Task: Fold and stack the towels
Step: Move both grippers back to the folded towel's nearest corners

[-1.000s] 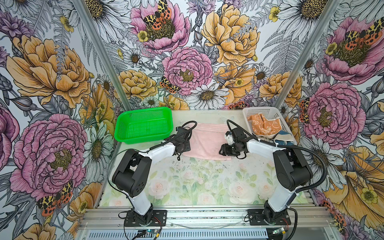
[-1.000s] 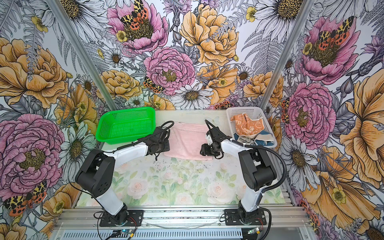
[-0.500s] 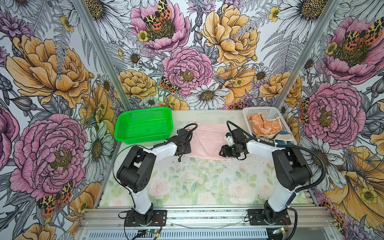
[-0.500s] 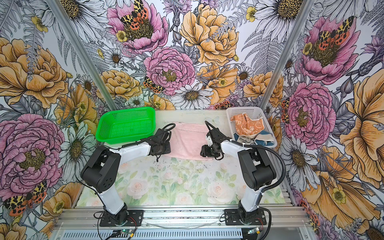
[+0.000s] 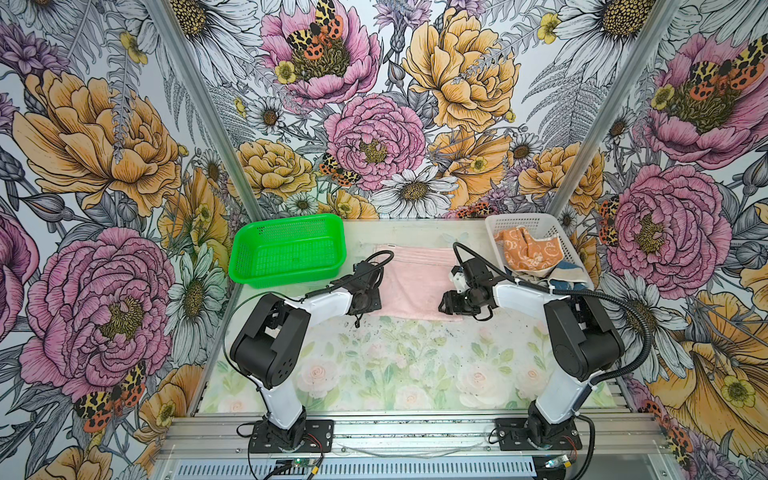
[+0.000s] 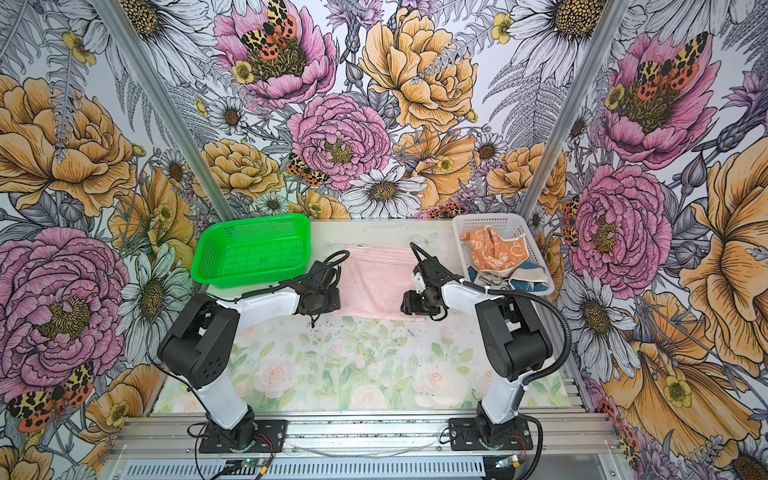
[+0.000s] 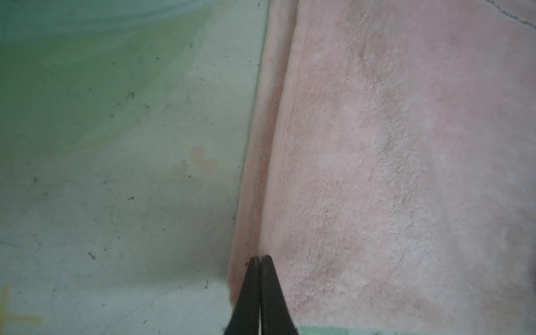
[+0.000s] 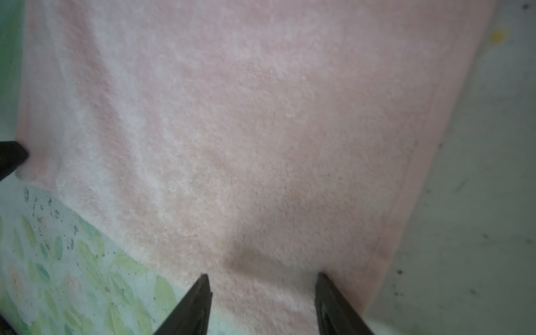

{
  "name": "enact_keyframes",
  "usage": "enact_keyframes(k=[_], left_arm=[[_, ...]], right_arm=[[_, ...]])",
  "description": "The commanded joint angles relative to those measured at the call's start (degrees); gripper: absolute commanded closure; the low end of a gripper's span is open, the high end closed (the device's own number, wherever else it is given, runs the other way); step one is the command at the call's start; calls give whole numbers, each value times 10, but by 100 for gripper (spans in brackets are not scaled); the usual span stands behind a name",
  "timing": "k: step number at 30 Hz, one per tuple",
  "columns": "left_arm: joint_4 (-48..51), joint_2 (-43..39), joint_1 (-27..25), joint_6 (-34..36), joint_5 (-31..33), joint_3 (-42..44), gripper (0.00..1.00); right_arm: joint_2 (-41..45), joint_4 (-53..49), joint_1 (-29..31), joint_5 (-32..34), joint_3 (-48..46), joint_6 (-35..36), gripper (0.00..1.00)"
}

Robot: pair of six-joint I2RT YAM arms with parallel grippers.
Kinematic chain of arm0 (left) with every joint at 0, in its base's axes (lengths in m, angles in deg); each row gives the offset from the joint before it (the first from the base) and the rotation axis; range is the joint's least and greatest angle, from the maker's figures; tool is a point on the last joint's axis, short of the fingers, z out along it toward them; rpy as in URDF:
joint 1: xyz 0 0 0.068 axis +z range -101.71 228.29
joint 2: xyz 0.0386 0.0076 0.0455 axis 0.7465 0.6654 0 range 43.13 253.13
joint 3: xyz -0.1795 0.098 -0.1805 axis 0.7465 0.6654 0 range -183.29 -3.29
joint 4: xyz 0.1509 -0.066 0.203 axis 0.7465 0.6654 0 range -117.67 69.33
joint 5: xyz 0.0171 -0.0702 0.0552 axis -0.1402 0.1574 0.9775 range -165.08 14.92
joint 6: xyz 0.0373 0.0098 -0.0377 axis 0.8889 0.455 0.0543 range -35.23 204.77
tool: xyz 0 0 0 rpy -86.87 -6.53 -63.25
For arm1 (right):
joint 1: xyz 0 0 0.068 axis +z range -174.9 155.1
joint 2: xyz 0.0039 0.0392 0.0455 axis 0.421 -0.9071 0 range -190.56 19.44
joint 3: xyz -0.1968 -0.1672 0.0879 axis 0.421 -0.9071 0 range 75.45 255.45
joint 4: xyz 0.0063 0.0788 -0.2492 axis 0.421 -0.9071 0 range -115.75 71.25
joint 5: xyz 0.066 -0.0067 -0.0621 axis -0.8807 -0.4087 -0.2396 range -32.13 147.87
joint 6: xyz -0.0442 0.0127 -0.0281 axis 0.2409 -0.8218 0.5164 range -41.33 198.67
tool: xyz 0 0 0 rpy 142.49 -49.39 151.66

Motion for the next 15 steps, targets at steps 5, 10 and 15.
enact_keyframes(k=[5,10,15], left_arm=[[-6,-70,-12,-24,36,60,100],[-22,-76,-22,-38,40,96,100],[-26,-82,-26,-42,38,111,100]], right_arm=[[20,5,0,11,-30,-6,41],[26,5,0,13,-45,-12,41],[62,4,3,22,-70,-19,41]])
